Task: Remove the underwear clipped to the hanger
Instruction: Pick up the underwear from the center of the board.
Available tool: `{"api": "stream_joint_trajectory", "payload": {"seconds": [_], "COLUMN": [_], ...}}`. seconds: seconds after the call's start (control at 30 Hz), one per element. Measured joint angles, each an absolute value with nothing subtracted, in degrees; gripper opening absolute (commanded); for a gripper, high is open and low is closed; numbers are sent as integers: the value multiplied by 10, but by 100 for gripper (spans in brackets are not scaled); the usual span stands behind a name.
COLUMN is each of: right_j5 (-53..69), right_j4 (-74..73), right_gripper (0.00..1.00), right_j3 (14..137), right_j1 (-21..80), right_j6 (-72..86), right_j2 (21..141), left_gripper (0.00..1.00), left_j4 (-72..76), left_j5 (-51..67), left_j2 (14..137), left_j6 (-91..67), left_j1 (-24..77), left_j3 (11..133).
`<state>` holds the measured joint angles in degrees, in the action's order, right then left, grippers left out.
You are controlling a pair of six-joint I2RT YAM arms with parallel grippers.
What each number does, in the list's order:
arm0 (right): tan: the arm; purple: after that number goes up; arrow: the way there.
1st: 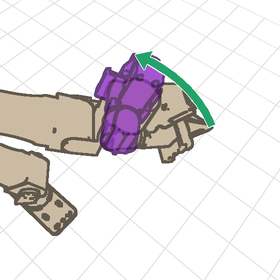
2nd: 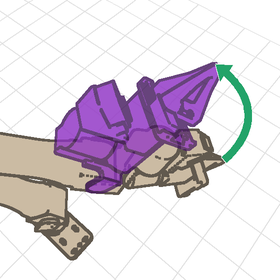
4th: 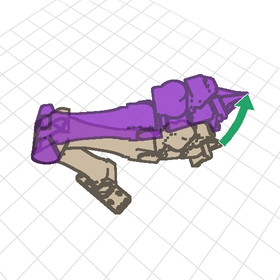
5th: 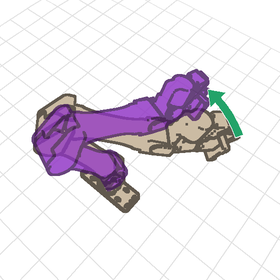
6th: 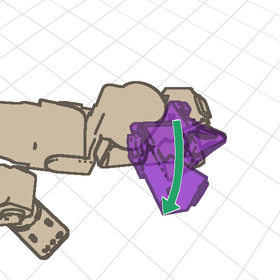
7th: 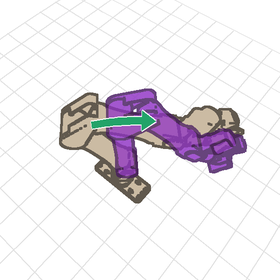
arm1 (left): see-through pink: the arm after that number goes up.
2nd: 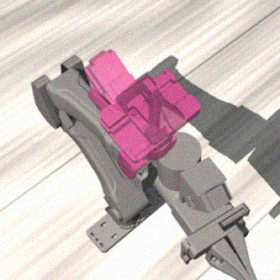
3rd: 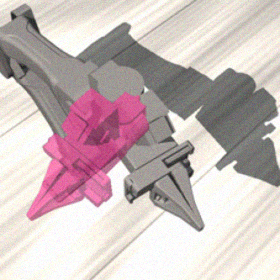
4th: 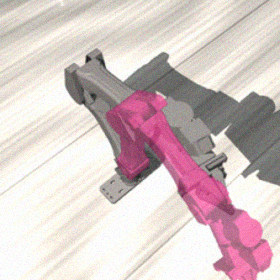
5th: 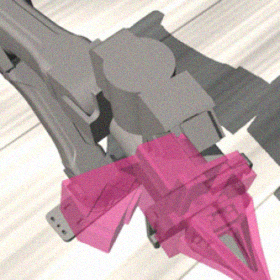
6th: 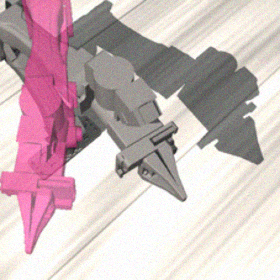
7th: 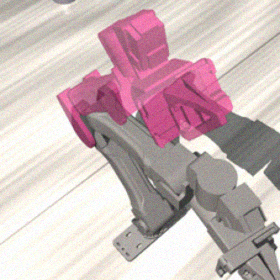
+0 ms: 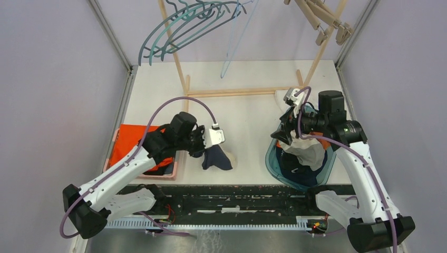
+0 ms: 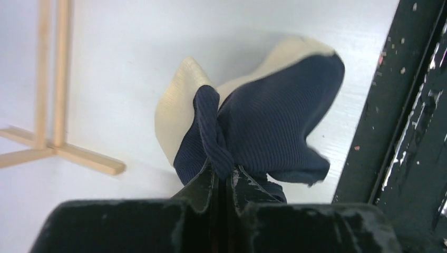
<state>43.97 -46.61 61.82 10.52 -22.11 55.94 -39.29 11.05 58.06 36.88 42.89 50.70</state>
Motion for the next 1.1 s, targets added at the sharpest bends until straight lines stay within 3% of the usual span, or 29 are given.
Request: {"api": "stream_joint_trajectory", "payload": {"seconds": [0.27, 0.77, 0.9, 1.1], "right_j5": [507, 593, 596, 599], "right_j4": [-353, -146, -135, -108], "right_gripper": [90, 94, 90, 70], "right_j3": [635, 552, 545, 534], "right_j1": [131, 192, 224, 259], "right_j6": [-151, 18, 21, 27], "right_j2": [565, 574, 598, 621], "left_gripper": [3, 3, 3, 3], "left_j4": [-392, -208, -163, -116], "left_j5": [178, 324, 333, 338], "left_j2": [585, 649, 663, 680], "left_j6": [361, 191, 151, 103], "left_j1": [429, 429, 430, 432], "left_j3": [644, 684, 684, 677]}}
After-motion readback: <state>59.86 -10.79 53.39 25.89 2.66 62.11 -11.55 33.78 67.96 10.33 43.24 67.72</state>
